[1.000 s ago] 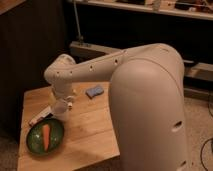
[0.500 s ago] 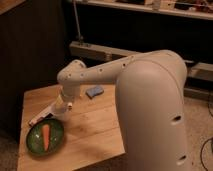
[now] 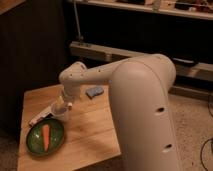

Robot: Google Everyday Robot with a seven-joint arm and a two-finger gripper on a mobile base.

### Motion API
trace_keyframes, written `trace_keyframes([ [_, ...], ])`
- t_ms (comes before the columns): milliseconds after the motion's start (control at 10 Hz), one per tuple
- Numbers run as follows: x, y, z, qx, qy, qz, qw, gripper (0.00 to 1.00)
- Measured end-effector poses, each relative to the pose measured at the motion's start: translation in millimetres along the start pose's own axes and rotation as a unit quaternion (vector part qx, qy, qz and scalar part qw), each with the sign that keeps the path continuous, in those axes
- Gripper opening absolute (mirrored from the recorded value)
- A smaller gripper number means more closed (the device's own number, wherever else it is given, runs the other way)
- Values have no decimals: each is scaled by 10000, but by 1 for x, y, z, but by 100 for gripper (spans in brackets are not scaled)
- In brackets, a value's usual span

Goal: Pick up the ceramic cup

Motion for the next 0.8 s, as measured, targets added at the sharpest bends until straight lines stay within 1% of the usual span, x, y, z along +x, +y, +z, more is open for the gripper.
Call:
trace_keyframes([
  [200,3,-9,13,-1,109,113,9999,79],
  [300,4,-10,16,-7,156,140,9998,75],
  [400,5,-11,20,3,238,171,9996,62],
  [600,8,-13,19,-46,263,211,9994,46],
  [700,7,-10,14,-250,228,208,9992,36],
  [800,6,-10,4,-550,177,187,9982,24],
])
